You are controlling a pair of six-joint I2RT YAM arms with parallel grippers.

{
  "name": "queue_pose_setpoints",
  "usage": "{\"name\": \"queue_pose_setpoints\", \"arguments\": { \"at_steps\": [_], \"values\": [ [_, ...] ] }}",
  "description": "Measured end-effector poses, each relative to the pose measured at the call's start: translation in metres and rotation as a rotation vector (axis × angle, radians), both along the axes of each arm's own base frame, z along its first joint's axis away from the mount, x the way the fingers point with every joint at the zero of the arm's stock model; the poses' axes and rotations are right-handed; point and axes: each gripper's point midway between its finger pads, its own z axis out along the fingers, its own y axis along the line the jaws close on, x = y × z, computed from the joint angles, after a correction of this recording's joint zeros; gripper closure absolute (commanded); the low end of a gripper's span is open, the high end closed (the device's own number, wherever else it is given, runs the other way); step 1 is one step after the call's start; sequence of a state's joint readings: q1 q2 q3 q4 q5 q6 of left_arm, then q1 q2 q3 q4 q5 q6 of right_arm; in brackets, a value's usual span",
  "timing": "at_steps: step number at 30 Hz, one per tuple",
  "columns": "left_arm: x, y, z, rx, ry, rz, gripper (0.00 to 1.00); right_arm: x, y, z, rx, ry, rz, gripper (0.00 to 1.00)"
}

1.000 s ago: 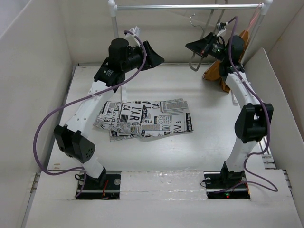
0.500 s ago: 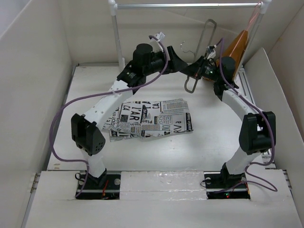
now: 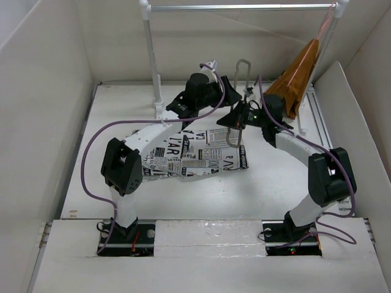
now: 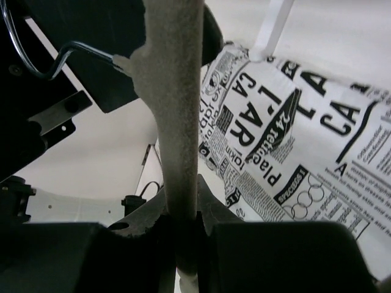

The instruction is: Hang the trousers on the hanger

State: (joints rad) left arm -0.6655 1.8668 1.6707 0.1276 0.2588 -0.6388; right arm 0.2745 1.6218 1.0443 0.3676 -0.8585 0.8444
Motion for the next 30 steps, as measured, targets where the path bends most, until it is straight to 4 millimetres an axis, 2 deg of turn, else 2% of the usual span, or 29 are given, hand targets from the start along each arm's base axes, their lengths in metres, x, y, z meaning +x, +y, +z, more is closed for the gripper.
{"name": "queue_pose_setpoints", "arguments": {
  "at_steps": [3, 5, 6, 10, 12, 15, 16, 19, 20, 23, 25, 27, 28, 29, 30],
  "values": [
    [-0.001, 0.0, -0.013, 0.018, 0.025, 0.013, 0.6, -0.01, 0.0, -0.012, -0.006, 0.04, 0.0, 1.0],
    [-0.001, -0.002, -0.014, 0.02, 0.023, 0.024, 0.78, -0.013, -0.001, -0.012, -0.007, 0.044, -0.006, 1.0],
    [0.0, -0.002, -0.014, 0.026, 0.019, 0.036, 0.81, -0.015, -0.002, -0.01, -0.006, 0.037, -0.008, 1.0],
    [0.002, -0.002, -0.012, 0.021, 0.012, 0.057, 0.74, -0.02, -0.006, 0.0, -0.008, 0.022, -0.034, 1.0],
    [0.001, -0.004, -0.011, 0.014, 0.011, 0.05, 0.75, -0.023, -0.008, 0.001, -0.01, 0.023, -0.046, 1.0],
    [-0.003, -0.008, -0.012, -0.001, 0.016, 0.029, 0.88, -0.027, -0.009, 0.0, -0.017, 0.036, -0.062, 1.0],
    [-0.004, -0.009, -0.013, -0.002, 0.02, 0.024, 0.96, -0.027, -0.01, -0.002, -0.021, 0.043, -0.07, 1.0],
    [-0.007, -0.011, -0.02, -0.003, 0.043, 0.003, 1.0, -0.031, -0.01, -0.008, -0.038, 0.069, -0.092, 0.91],
    [-0.009, -0.012, -0.023, -0.006, 0.052, -0.009, 1.0, -0.032, -0.011, -0.009, -0.044, 0.075, -0.101, 0.76],
    [-0.015, -0.016, -0.031, -0.013, 0.08, -0.05, 1.0, -0.041, -0.012, -0.009, -0.059, 0.086, -0.107, 0.56],
    [-0.019, -0.017, -0.04, -0.013, 0.104, -0.068, 1.0, -0.051, -0.013, -0.006, -0.077, 0.086, -0.109, 0.48],
    [-0.025, -0.018, -0.049, -0.021, 0.13, -0.089, 1.0, -0.059, -0.018, -0.001, -0.092, 0.082, -0.121, 0.46],
    [-0.028, -0.019, -0.054, -0.034, 0.145, -0.1, 1.0, -0.06, -0.019, -0.007, -0.109, 0.099, -0.128, 0.39],
    [-0.032, -0.02, -0.059, -0.045, 0.158, -0.11, 1.0, -0.068, -0.022, 0.0, -0.108, 0.084, -0.128, 0.34],
    [-0.036, -0.021, -0.067, -0.049, 0.175, -0.117, 1.0, -0.072, -0.025, -0.003, -0.118, 0.081, -0.13, 0.31]
  ]
}}
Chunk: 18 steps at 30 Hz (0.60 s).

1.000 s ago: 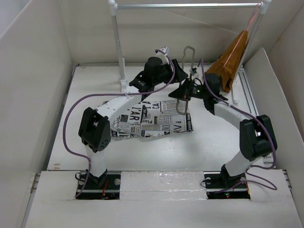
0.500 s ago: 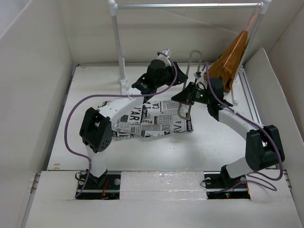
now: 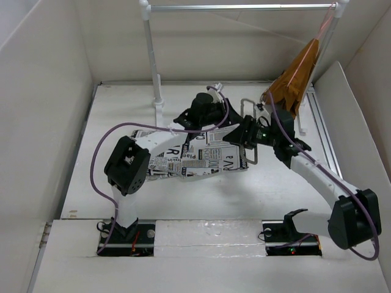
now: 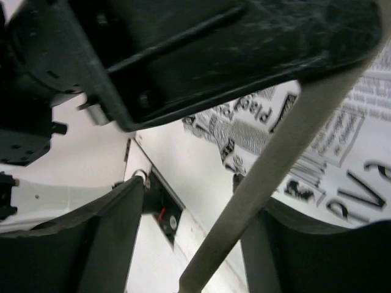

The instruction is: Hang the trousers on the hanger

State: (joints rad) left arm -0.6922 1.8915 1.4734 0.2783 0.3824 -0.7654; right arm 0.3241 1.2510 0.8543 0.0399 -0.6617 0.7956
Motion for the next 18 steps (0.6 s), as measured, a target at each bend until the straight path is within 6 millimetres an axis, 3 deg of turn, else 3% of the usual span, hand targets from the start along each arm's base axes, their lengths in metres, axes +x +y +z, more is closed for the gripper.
{"name": "queue_pose_setpoints", "arguments": {
  "at_steps": [2, 6, 8, 12, 13, 14, 16, 17, 18],
  "values": [
    [-0.009, -0.001, -0.019, -0.007, 0.045, -0.001, 1.0, -0.01, -0.006, -0.008, -0.035, 0.018, 0.008, 0.25],
    [-0.035, -0.001, -0.061, 0.012, 0.153, -0.002, 1.0, -0.03, -0.026, -0.033, -0.148, 0.066, 0.039, 0.23],
    [-0.036, -0.001, -0.067, 0.021, 0.169, 0.014, 1.0, -0.038, -0.042, -0.046, -0.208, 0.081, 0.052, 0.21],
    [-0.034, 0.001, -0.067, 0.04, 0.17, 0.062, 1.0, -0.037, -0.068, -0.051, -0.252, 0.034, 0.044, 0.24],
    [-0.037, 0.0, -0.064, 0.039, 0.163, 0.069, 1.0, -0.038, -0.07, -0.054, -0.256, 0.026, 0.057, 0.29],
    [-0.039, -0.001, -0.061, 0.041, 0.156, 0.08, 1.0, -0.042, -0.071, -0.058, -0.261, 0.026, 0.073, 0.46],
    [-0.045, 0.001, -0.058, 0.048, 0.154, 0.101, 1.0, -0.048, -0.072, -0.067, -0.272, 0.029, 0.097, 0.68],
    [-0.047, 0.002, -0.058, 0.047, 0.162, 0.109, 1.0, -0.05, -0.073, -0.069, -0.273, 0.024, 0.108, 0.77],
    [-0.049, 0.001, -0.058, 0.047, 0.166, 0.112, 1.0, -0.052, -0.072, -0.07, -0.269, 0.019, 0.123, 0.8]
  ]
}}
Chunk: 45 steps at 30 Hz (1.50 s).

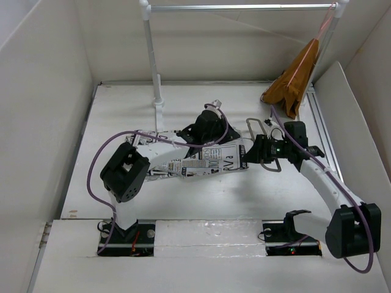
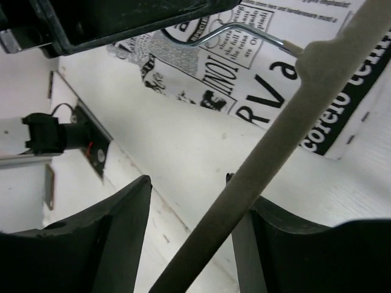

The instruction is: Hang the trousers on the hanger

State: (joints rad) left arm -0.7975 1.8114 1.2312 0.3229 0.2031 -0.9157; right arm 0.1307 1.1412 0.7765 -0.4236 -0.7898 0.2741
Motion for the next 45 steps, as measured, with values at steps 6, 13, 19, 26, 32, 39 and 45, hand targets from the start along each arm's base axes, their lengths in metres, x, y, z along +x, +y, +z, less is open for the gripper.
{"name": "queue_pose_setpoints", "arguments": {
  "at_steps": [6, 13, 19, 26, 32, 39, 45],
  "values": [
    [-0.023, -0.01, -0.01, -0.022, 0.091, -0.016, 0.46, 0.002, -0.007, -0.004, -0.016, -0.038, 0.011, 0.96],
    [-0.057, -0.008, -0.015, -0.052, 0.211, -0.03, 0.24, -0.001, -0.01, -0.032, -0.04, -0.013, 0.016, 1.0],
    [-0.062, -0.012, 0.018, -0.17, 0.25, -0.009, 0.24, 0.001, -0.002, -0.039, -0.033, -0.05, 0.042, 1.0],
    [-0.066, -0.029, 0.007, -0.245, 0.361, 0.016, 0.44, -0.004, 0.004, -0.038, -0.004, -0.079, 0.051, 1.0],
    [-0.056, -0.043, 0.0, -0.226, 0.396, 0.052, 0.53, -0.007, 0.005, -0.021, 0.035, -0.129, 0.02, 1.0],
    [-0.043, -0.058, 0.021, -0.273, 0.344, 0.039, 0.67, 0.001, -0.006, -0.014, 0.081, -0.124, -0.016, 1.0],
    [-0.043, -0.075, 0.018, -0.307, 0.325, -0.039, 0.71, -0.011, -0.009, -0.039, 0.081, -0.008, 0.036, 1.0]
  ]
}}
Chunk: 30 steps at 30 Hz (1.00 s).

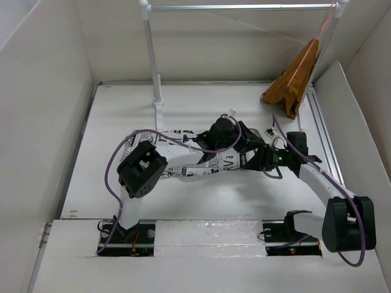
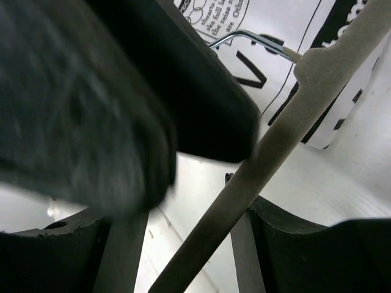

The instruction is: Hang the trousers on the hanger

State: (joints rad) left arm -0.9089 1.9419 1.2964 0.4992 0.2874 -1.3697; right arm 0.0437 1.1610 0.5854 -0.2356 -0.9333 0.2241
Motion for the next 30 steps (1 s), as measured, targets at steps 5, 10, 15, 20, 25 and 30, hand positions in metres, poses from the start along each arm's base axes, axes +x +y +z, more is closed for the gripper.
{"name": "queue_pose_setpoints", "arguments": {
  "at_steps": [5, 10, 15, 20, 25, 30],
  "values": [
    [-0.012, -0.005, -0.014, -0.007, 0.006, -0.085, 0.65, 0.001, -0.005, 0.006, -0.006, 0.006, 0.011, 1.0],
    [-0.013, 0.006, -0.013, 0.05, -0.033, -0.098, 0.53, 0.01, -0.016, 0.012, -0.041, -0.004, -0.039, 1.0],
    [-0.013, 0.022, -0.015, 0.159, -0.05, -0.076, 0.45, 0.026, -0.02, 0.021, -0.021, -0.05, -0.087, 1.0],
    [-0.013, 0.023, -0.015, 0.174, -0.039, -0.096, 0.43, 0.032, -0.011, 0.028, -0.003, -0.082, -0.079, 1.0],
    [-0.007, 0.015, -0.024, 0.122, -0.014, -0.121, 0.53, 0.026, 0.008, 0.025, -0.015, -0.072, -0.027, 1.0],
    [-0.001, 0.009, -0.023, 0.067, -0.011, -0.131, 1.0, 0.027, 0.01, 0.019, -0.036, -0.046, -0.054, 0.75]
  ]
}}
